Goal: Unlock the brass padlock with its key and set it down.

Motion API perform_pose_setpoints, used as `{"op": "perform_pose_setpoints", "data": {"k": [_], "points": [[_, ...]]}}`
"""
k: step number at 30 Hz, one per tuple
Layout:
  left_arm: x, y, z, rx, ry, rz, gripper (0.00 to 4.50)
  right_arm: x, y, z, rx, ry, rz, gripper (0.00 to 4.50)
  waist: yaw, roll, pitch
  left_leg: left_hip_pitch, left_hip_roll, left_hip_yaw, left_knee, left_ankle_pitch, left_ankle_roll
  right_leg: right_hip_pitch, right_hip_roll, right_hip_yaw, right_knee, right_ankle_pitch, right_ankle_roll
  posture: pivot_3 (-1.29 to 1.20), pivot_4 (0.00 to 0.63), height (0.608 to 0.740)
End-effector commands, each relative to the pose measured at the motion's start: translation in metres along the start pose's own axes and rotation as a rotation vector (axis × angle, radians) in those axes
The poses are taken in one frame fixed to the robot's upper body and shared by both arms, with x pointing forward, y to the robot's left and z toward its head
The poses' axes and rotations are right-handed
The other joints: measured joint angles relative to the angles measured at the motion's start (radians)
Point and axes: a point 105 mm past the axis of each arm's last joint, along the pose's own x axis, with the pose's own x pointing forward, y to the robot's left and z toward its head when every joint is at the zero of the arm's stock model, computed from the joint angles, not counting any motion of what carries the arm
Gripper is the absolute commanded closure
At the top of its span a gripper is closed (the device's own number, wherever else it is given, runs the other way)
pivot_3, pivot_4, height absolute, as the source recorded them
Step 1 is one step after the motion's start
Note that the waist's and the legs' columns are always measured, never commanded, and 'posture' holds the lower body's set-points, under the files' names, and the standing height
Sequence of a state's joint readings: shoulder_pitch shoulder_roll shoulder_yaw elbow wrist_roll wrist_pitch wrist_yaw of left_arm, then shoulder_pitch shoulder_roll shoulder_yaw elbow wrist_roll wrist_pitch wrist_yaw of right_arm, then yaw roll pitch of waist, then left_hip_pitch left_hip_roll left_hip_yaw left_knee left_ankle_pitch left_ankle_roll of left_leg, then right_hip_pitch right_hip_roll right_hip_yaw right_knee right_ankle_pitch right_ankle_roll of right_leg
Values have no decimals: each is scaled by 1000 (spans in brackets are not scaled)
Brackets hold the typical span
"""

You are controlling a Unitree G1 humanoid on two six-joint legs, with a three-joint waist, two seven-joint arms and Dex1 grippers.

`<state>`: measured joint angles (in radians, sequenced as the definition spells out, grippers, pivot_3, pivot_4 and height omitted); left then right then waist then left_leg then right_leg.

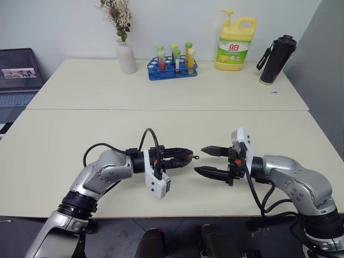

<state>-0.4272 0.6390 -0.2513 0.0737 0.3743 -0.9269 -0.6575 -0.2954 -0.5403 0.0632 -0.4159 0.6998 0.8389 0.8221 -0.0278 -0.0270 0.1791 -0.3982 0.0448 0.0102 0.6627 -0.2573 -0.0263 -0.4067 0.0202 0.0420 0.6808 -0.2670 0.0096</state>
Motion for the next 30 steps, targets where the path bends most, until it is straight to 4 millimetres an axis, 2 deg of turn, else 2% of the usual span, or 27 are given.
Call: {"op": "perform_pose_setpoints", "data": {"k": [1, 9, 10, 26, 30], "points": [[3, 11, 7, 44, -27, 41, 3531, 2, 3, 9, -15, -25, 26, 1346, 0, 0, 0, 0, 0, 0, 0, 0, 0, 0, 0, 0, 0, 0, 0, 0, 150, 740], [3, 10, 9, 45, -33, 41, 3531, 3, 3, 10, -6, -29, 42, 4351, 0, 0, 0, 0, 0, 0, 0, 0, 0, 0, 0, 0, 0, 0, 0, 0, 150, 740], [4, 9, 9, 45, -33, 40, 3531, 3, 4, 10, -1, -30, 46, 4500, 0, 0, 0, 0, 0, 0, 0, 0, 0, 0, 0, 0, 0, 0, 0, 0, 150, 740], [5, 4, 13, 34, -49, 40, 3531, 3, 7, 16, 83, -28, 131, 4500, 0, 0, 0, 0, 0, 0, 0, 0, 0, 0, -1, -1, 0, 0, 0, 0, 150, 740], [5, 4, 15, 43, -64, 36, 3531, 3, 5, 18, 193, -27, 161, 4500, 0, 0, 0, 0, 0, 0, 0, 0, 0, 0, -1, 0, 0, 0, 0, 0, 150, 740]]}}
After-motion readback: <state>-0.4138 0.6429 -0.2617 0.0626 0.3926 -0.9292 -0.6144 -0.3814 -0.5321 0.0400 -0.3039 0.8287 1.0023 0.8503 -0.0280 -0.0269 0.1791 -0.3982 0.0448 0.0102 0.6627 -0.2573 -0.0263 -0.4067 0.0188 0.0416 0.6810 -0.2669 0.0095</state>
